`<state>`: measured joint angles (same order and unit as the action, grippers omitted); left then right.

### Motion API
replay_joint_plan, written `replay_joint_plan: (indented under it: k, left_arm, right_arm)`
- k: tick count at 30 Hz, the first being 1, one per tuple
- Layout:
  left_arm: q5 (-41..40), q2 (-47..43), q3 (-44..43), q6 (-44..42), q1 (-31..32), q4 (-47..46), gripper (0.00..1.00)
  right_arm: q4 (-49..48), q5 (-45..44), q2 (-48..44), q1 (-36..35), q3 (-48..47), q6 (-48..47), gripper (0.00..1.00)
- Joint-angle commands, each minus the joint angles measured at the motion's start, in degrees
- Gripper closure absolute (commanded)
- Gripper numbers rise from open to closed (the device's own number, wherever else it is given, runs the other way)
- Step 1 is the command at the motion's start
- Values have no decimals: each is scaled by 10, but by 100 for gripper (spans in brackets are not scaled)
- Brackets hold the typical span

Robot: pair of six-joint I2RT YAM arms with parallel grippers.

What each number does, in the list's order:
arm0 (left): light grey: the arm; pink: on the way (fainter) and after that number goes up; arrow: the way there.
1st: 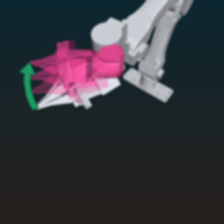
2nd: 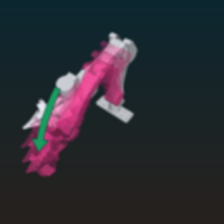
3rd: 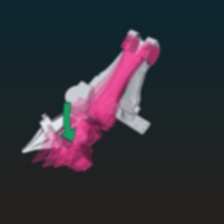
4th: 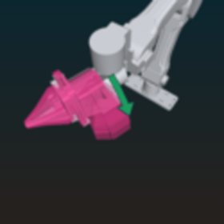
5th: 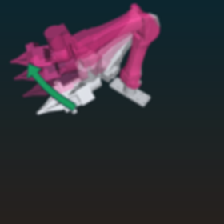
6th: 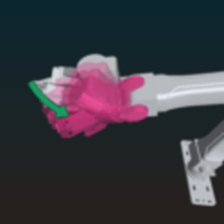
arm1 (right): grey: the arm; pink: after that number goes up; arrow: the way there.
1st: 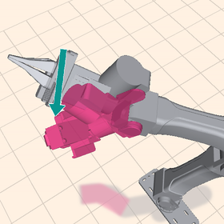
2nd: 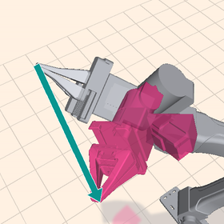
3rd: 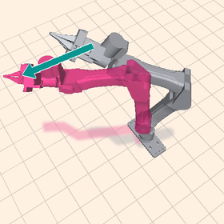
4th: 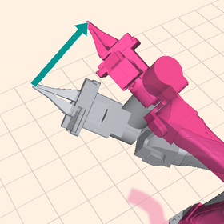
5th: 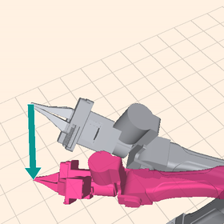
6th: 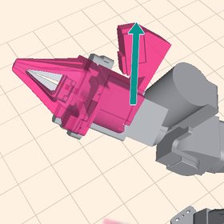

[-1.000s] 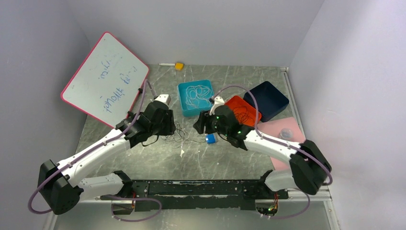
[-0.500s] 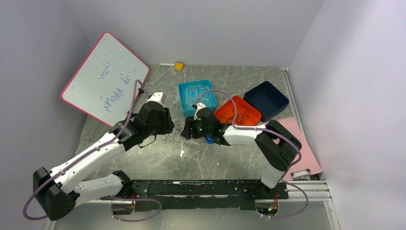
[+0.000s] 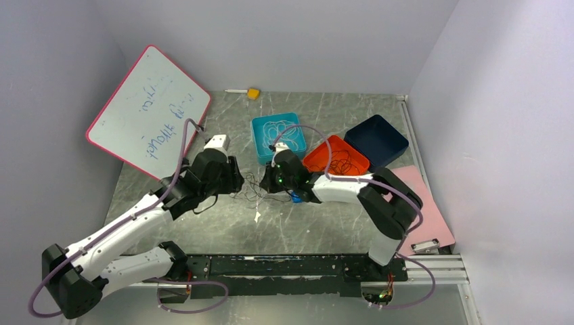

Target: Untangle the cables

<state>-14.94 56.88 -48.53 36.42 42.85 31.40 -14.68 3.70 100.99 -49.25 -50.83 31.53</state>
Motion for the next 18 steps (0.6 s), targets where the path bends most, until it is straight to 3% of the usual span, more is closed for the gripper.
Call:
replay_joint_plan:
  k: [1,10,18]
  left_arm:
    - [-10,-34,21,0,-2,-37,49]
    - [50,-119,90,-35,-3,-179,45]
    - [41,-203,154,-118,-2,-307,37]
  right_arm:
    - [35,-36,-82,-2,-18,-18,100]
    - [157,-34,-196,-2,-62,-24,100]
    - [245,-35,-202,-1,-174,-44,100]
